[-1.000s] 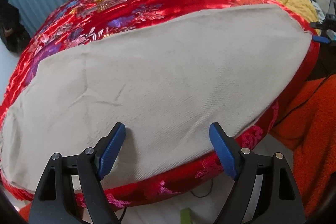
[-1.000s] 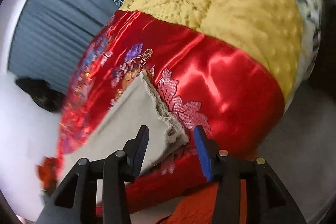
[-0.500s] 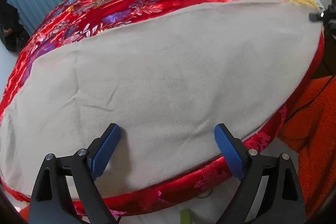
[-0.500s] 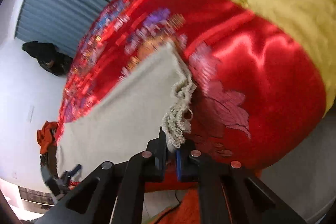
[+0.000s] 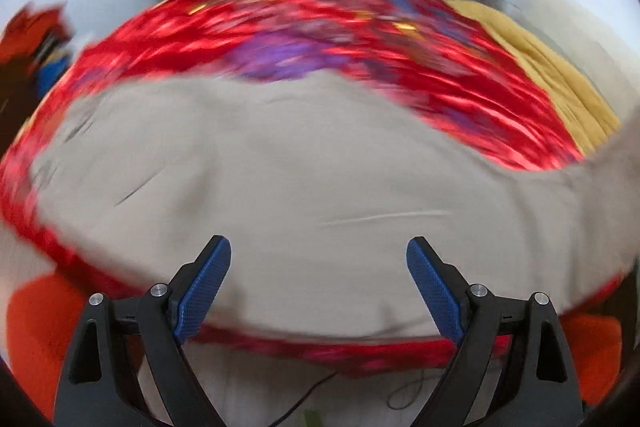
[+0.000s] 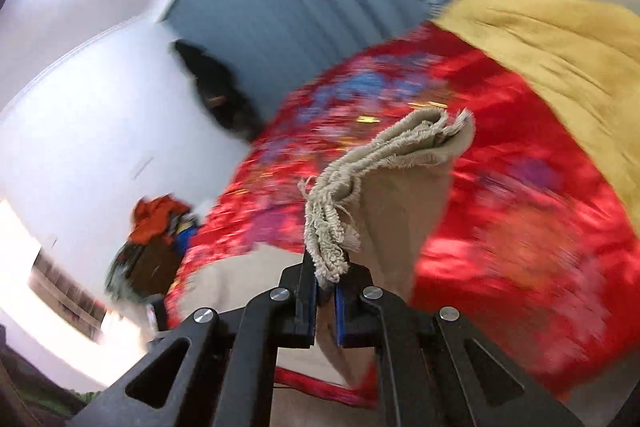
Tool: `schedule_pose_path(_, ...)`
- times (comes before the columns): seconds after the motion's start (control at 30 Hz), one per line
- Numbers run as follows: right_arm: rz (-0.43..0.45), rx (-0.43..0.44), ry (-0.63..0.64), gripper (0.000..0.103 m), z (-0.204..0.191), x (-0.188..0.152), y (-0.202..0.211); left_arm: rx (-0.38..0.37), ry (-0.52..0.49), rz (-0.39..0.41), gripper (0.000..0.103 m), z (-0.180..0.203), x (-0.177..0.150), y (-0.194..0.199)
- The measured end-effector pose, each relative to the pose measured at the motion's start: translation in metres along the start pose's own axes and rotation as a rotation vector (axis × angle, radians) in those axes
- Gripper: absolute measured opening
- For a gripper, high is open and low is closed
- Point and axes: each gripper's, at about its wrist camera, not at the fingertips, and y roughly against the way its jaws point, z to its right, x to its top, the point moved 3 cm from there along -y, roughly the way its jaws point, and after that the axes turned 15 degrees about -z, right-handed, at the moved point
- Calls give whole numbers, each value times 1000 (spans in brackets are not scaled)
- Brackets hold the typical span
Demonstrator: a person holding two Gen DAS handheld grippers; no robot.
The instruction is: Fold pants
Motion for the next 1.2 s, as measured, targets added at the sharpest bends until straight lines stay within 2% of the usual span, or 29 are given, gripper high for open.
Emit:
schedule_pose_path(0.1, -39, 60, 107, 7, -65, 10, -39, -37, 88, -4, 86, -43, -13, -5)
schedule_pose_path(0.17, -74, 89, 154, 7, -102, 11, -72, -5, 107, 1, 86, -57, -19, -5)
schedule_pose_path(0.23, -123, 124, 184, 7, -135, 5, -113, -7, 118, 15, 86, -69, -23, 1)
schedule_pose_path(0.33, -184, 131, 227, 7, -173, -14, -181, -34, 165, 80, 86, -88, -25, 19)
schedule_pose_path(0.4, -219, 151, 220, 8, -189, -33, -231, -18, 205, 129, 87, -105, -25, 30)
schedule_pose_path(0.47, -274, 168, 194, 15, -197, -56, -288, -3, 260, 153, 88, -124, -22, 32)
schedule_pose_path(0.53, -403, 158, 204, 38, -204, -89, -340, 1, 313, 147, 88, -140, -25, 30)
schedule_pose_path(0.57, -447, 154, 219, 38, -206, -103, -353, 4, 336, 139, 88, -148, -28, 27)
schedule_pose_path(0.6, -488, 161, 236, 38, -209, -120, -360, 12, 353, 131, 88, -153, -31, 23)
schedule_pose_path(0.67, -509, 184, 264, 38, -204, -133, -356, 21, 367, 110, 88, -159, -36, 17)
schedule_pose_path(0.73, -477, 151, 290, 38, -186, -140, -333, 13, 359, 98, 88, -152, -34, 15)
schedule_pose_path(0.83, -333, 9, 214, 38, -128, -127, -287, 2, 287, 132, 88, -124, -29, 25)
schedule_pose_path(0.9, -234, -134, 100, 38, -78, -113, -257, -35, 175, 155, 89, -90, -18, 32)
schedule_pose_path(0.93, -219, -166, 59, 38, -61, -110, -249, -56, 125, 149, 90, -75, -12, 31)
schedule_pose_path(1.0, -197, -161, 8, 38, -39, -102, -240, -112, -9, 105, 92, -34, 0, 25)
schedule_pose_path(1.07, -191, -131, 57, 38, -43, -99, -242, -138, -121, 33, 93, 2, 7, 10)
schedule_pose_path(1.13, -224, -107, 110, 37, -48, -103, -253, -124, -163, 6, 93, 20, 11, -9)
schedule_pose_path(1.2, -302, -123, 116, 37, -41, -114, -277, -77, -180, -57, 93, 27, 10, -36)
